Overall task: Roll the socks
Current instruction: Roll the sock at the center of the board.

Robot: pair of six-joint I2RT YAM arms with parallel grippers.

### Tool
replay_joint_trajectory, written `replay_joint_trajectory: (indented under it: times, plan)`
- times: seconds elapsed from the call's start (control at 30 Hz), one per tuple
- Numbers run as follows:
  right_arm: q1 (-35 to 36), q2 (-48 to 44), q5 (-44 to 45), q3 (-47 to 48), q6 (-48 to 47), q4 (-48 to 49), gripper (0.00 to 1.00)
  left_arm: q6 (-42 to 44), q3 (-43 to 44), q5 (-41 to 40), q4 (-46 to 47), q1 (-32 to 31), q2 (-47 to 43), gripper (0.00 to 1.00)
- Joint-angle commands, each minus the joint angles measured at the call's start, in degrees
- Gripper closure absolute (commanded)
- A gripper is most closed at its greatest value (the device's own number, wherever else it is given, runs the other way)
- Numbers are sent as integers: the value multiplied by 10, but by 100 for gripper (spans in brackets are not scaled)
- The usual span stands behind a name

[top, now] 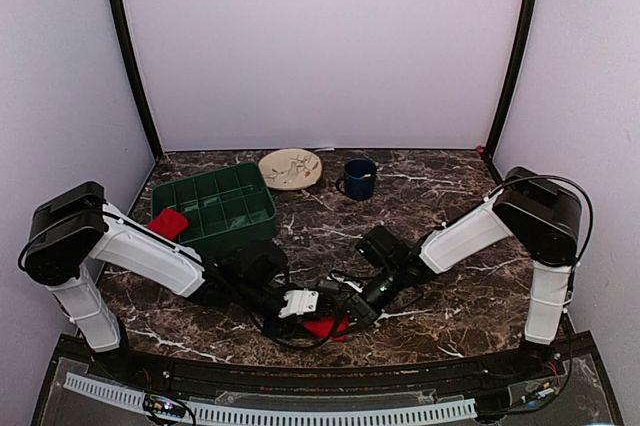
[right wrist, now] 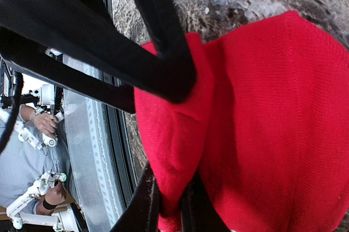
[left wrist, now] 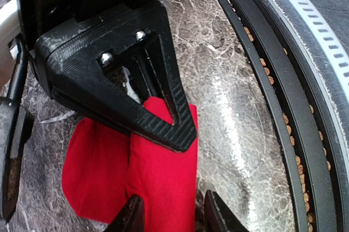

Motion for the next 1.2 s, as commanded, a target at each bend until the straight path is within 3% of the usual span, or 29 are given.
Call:
replay_joint_trajectory:
  times: [0.0,0.17,0.43,0.7,0.87,1.0,1.17]
  plan:
    - [-3,18,14,-2,0,-23,97,17,18,-5,-5,-10,13,61]
    - [-3,18,7,-4,1,-19,97,24,17,-14,-7,-12,20,66]
    - [-5,19,-1,-1,-3,-24,97,21,17,-25,-11,-13,38,66]
    - [-6,20,1,-1,-1,-26,96,31,42,-22,-47,-13,59,89]
    - [-11,12,10,-7,4,-23,84,30,46,-12,-68,-13,62,100]
    - [-19,0,19,-19,14,-13,71,20,49,-8,-87,-10,61,100]
    - [-27,-20,27,-37,23,1,67,-3,58,11,-106,6,59,100]
